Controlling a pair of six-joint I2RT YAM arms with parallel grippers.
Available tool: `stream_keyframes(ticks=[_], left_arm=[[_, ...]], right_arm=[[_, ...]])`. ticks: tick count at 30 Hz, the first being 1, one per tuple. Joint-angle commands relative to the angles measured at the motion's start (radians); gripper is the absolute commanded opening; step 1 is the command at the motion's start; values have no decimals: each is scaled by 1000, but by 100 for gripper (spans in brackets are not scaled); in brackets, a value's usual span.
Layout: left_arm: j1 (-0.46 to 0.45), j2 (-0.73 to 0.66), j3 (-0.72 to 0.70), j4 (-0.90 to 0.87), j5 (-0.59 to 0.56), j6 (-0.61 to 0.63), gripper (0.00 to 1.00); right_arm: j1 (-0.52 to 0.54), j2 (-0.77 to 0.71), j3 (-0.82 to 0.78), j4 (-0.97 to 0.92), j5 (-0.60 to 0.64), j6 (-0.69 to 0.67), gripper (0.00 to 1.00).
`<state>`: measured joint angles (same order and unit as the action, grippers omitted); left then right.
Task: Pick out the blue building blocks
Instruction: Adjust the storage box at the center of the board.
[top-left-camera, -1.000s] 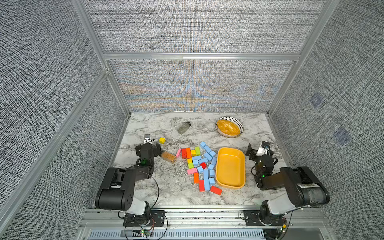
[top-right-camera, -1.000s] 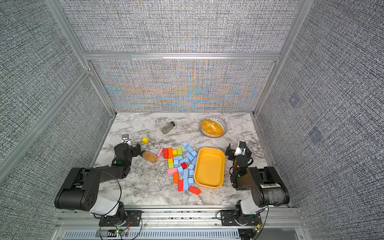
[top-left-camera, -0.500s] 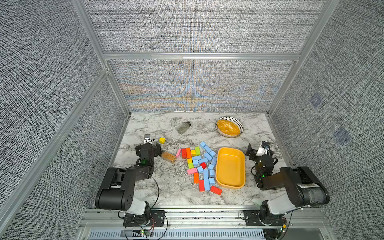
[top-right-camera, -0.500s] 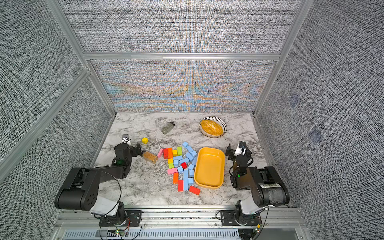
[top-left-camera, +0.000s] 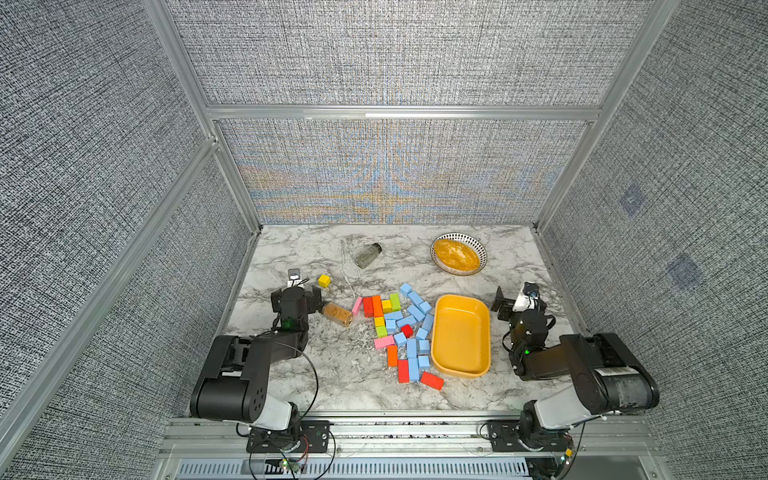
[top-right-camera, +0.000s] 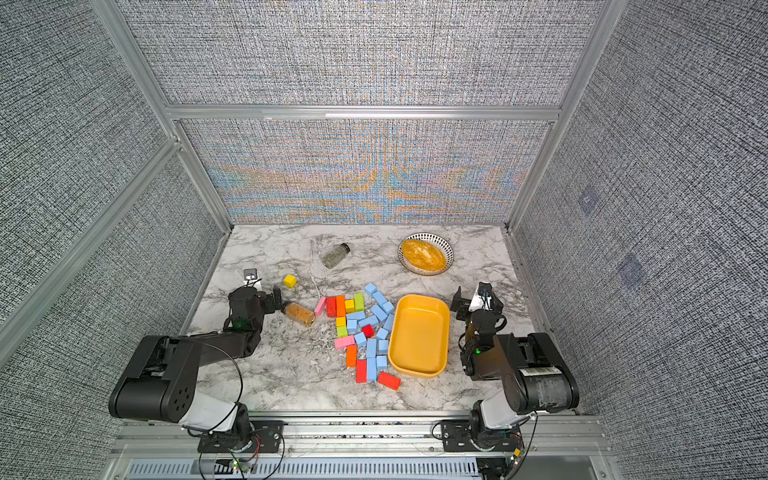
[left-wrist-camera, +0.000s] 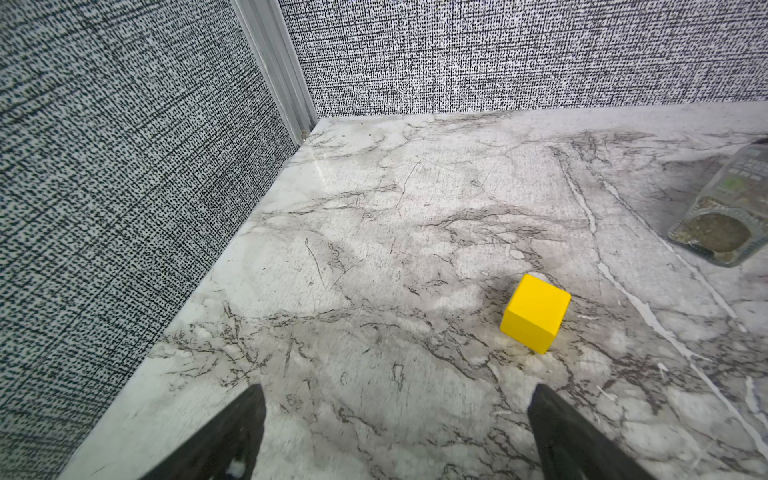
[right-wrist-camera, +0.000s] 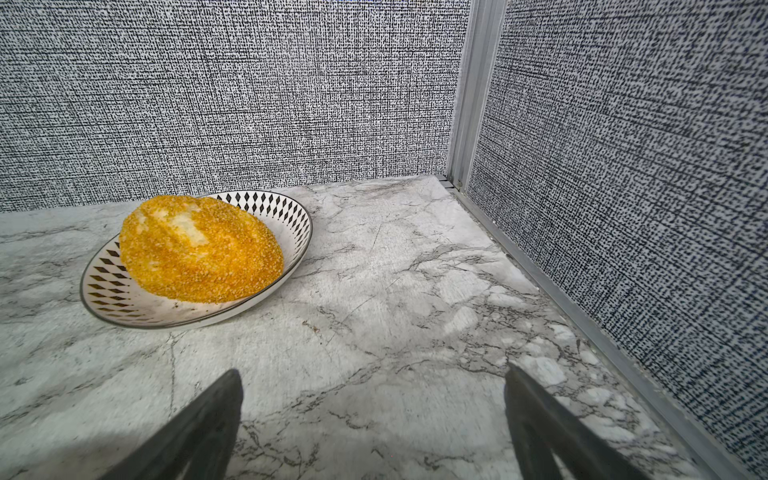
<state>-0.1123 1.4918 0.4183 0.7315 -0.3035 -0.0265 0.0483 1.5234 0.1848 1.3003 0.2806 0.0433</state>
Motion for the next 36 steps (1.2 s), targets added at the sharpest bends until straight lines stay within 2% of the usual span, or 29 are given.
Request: stream_keyframes(ticks=[1, 3, 5, 7, 9, 13, 15, 18, 21, 23, 27, 29, 32, 36], left_arm=[[0, -5, -4, 22, 7, 4, 100], [0, -13, 5, 2, -2, -2, 100], [0, -38, 14, -30, -4, -7, 100], [-1, -81, 14, -52, 11, -11, 100], [0, -160, 76, -253, 63, 15, 100], [0, -221, 319, -819, 164, 54, 100], [0, -221, 443, -1046, 145, 18, 100], [0, -230, 545, -1218, 98, -36, 100], [7, -273, 542, -1252, 143, -80, 100], [8, -307, 511, -1229, 189, -64, 100], [8, -343, 462, -1209, 208, -87, 100], [10, -367, 431, -1189, 216, -83, 100], [9, -408, 397, -1181, 235, -80, 100], [8, -460, 361, -1174, 262, -76, 100]], right_arm=[[1, -3, -1, 25, 0, -2, 98], [1, -11, 3, 20, 12, 0, 98], [6, -41, 4, 3, -39, -30, 98], [28, -113, 50, -147, -45, -61, 98], [32, -202, 170, -439, -42, -19, 98], [54, -268, 379, -879, -111, 33, 98], [135, -264, 493, -1105, -139, 28, 98], [313, -231, 686, -1430, -62, 137, 98], [455, -182, 827, -1657, -31, 320, 98], [517, -149, 880, -1749, -85, 430, 98], [608, -82, 858, -1799, -174, 678, 95], [649, -47, 841, -1808, -174, 726, 93], [683, -6, 830, -1835, -158, 763, 79], [686, -3, 804, -1820, -124, 753, 66]])
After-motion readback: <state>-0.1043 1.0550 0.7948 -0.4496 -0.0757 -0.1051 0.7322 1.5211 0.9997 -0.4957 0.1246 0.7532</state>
